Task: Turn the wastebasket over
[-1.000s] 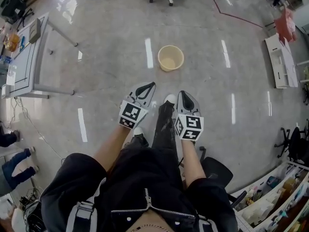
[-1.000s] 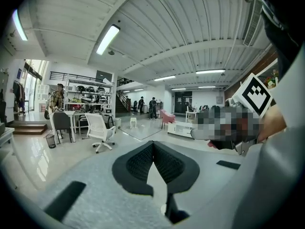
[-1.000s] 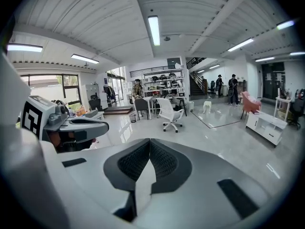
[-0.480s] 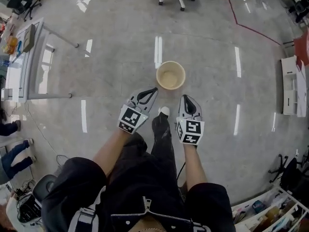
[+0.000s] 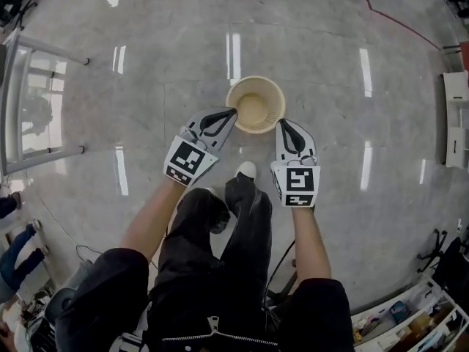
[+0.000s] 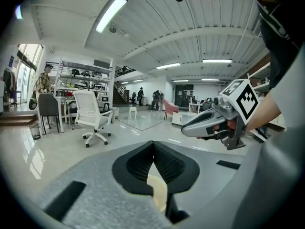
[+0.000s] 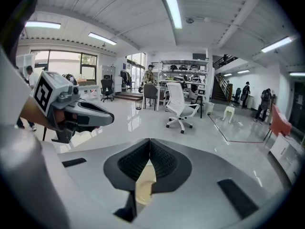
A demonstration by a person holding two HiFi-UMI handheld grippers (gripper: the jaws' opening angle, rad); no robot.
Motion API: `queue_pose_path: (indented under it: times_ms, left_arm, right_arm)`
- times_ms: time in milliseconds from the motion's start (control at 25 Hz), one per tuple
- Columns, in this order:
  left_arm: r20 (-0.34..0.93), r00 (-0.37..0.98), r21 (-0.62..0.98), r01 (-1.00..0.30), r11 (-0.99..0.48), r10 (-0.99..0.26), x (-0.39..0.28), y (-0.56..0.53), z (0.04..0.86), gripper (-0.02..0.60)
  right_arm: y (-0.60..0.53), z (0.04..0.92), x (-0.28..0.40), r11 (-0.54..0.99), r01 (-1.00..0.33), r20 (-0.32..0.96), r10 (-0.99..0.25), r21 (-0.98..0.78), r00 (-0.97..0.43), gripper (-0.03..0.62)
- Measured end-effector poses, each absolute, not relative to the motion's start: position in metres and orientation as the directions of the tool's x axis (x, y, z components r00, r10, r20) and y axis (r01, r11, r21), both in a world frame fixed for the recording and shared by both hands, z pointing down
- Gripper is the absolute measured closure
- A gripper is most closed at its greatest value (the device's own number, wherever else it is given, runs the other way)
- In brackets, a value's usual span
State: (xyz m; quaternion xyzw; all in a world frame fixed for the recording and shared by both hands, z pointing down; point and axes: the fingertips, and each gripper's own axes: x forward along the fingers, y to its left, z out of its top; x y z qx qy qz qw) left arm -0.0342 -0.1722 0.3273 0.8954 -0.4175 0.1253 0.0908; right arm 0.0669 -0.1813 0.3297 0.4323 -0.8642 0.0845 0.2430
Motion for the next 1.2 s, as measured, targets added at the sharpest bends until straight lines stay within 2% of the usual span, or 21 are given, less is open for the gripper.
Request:
queue_pose_path:
  times_ms: [360, 560, 920, 1040, 1200]
  left_arm:
    - [0.305, 0.657, 0.081, -0.739, -0.669, -0.689, -0.038, -0.191, 0.545, 0.575]
    - [0.295, 0.660, 0.086, -0.738, -0.669, -0.691, -0.041, -0.200, 0.635, 0.575]
    - [0.253, 0.704, 0.019, -0.690, -0.724, -0.664, -0.036, -0.197, 0.696, 0.575]
    - [0.253, 0.721, 0.017, -0.670, -0.742, -0.645, -0.031, -0.193, 0.709, 0.575]
    - [0.243, 0.743, 0.063, -0.654, -0.754, -0.624, -0.034, -0.192, 0.717, 0.575]
  right_arm:
    - [-0.197, 0.547, 0.062, 0.672, -0.734, 0.510, -0.667, 0.098, -0.543, 0.585]
    - [-0.200, 0.631, 0.069, 0.712, -0.695, 0.516, -0.634, 0.099, -0.576, 0.585]
    - [-0.166, 0.719, 0.098, 0.804, -0.548, 0.559, -0.572, 0.233, -0.601, 0.582]
    - [-0.154, 0.737, 0.100, 0.809, -0.480, 0.567, -0.583, 0.340, -0.581, 0.579]
    - [-0.141, 0.764, 0.091, 0.800, -0.368, 0.586, -0.599, 0.474, -0.546, 0.454]
